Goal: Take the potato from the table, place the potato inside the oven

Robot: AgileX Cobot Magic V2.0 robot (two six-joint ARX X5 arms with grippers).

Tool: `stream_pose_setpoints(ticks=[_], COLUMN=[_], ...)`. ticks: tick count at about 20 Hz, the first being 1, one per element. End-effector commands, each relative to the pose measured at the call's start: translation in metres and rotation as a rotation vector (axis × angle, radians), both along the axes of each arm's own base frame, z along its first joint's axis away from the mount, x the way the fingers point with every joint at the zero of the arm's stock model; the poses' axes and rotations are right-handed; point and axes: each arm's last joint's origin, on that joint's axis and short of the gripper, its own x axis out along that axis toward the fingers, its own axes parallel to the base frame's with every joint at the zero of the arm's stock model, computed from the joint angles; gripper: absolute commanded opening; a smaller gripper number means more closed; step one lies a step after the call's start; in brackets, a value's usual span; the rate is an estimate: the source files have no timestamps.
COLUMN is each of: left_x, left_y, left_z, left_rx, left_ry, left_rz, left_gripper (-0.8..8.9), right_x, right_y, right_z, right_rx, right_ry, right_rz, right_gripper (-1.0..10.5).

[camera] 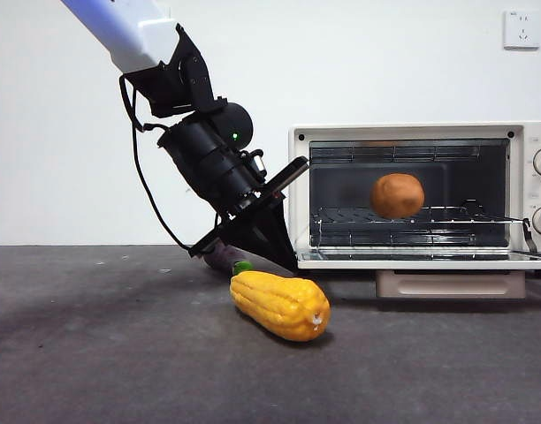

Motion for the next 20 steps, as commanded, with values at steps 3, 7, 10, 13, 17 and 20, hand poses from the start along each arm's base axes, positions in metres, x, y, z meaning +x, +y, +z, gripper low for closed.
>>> stream_pose_setpoints(ticks=[3,7,10,13,17,20], left_x=[-0.002,0.001,0.004,0.006,0.009,0.010], left_y=[-0.015,-0.017,-0.016,-0.015,-0.012,-0.010], left_z=[-0.029,-0.032,-0.029,-0.027,-0.024,-0.022], left_rx=[-0.078,-0.121,-0.194,-0.260,-0.314,-0.343], left_ry=[0.080,0.084,0.106,0.125,0.141,0.154], left_rz=[-0.068,-0.072,-0.077,-0.091,-0.107,-0.117], left_gripper=[-0.07,-0.07,-0.07,-0.07,-0.07,-0.07], right_x=[-0.001,-0.001,-0.001,-0.001,-0.001,-0.001], right_y=[-0.001,0.000,0.000,0.000,0.000,0.000], right_z=[0.001,0.001,0.001,0.001,0.001,0.001], right_rx=[0.009,0.016,0.017,0.017,0.018,0.018], right_ry=[-0.003,-0.002,-0.002,-0.002,-0.002,-0.002], right_rz=[-0.004,0.009,0.008,0.008,0.008,0.008], right_gripper=[-0.1,0.0,0.0,0.0,0.0,0.0])
